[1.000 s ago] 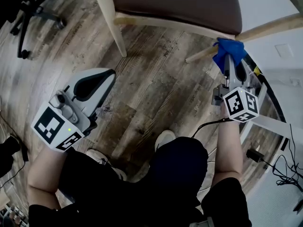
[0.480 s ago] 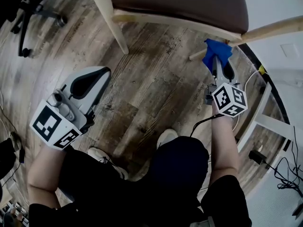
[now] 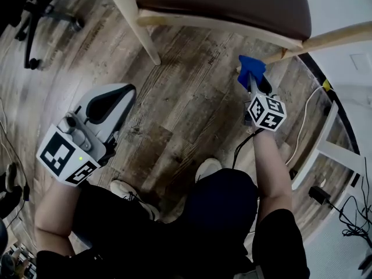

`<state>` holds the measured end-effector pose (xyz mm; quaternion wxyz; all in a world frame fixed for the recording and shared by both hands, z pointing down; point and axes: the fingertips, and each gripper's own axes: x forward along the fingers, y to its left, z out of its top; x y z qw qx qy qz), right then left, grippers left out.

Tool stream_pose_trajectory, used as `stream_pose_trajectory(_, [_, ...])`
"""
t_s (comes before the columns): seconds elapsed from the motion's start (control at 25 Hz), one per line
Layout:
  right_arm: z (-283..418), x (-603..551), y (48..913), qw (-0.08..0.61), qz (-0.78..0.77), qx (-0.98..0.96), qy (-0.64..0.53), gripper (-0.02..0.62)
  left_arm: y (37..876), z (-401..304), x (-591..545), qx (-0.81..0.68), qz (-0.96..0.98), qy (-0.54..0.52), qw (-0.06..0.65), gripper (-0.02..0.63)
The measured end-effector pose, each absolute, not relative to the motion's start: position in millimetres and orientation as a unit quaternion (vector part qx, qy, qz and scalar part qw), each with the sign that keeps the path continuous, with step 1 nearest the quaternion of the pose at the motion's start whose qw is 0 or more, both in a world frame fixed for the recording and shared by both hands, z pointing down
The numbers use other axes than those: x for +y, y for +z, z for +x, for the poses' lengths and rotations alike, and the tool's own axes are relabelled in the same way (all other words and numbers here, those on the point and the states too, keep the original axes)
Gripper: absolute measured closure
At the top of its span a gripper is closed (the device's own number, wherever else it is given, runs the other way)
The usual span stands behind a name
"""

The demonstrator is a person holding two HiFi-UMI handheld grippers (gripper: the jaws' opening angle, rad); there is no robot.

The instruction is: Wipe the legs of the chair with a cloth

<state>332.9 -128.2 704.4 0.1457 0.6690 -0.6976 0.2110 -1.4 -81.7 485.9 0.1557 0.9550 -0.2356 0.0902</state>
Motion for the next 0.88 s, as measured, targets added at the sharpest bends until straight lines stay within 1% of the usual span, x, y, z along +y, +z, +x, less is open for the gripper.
stream_pose_trajectory(0.16, [337, -127, 768, 0.219, 0.649, -0.687, 0.242, 0.479, 484, -5, -82, -0.239, 0.954, 0.09, 0.156, 0.601])
stream_pose_trajectory(0.4, [342, -124, 830, 0.291, 0.624, -0.665, 0.29, 0.479, 486, -14, -85, -0.252, 0.949, 0.096, 0.161, 0.601])
stream_pose_trajectory(0.48, [343, -125, 842, 0.297, 0.62, -0.658, 0.309, 0.479, 488, -15, -85, -0.255, 0.948, 0.099, 0.163, 0.601])
stream_pose_trajectory(0.56, [342, -127, 847, 0.288, 0.622, -0.653, 0.322, 0.479, 489, -16, -86, -0.256, 0.948, 0.102, 0.162, 0.601])
stream_pose_trajectory(0.88, [341, -126, 844, 0.29, 0.616, -0.657, 0.324, 0.477, 494, -10, -85, -0.252, 0.948, 0.106, 0.162, 0.601])
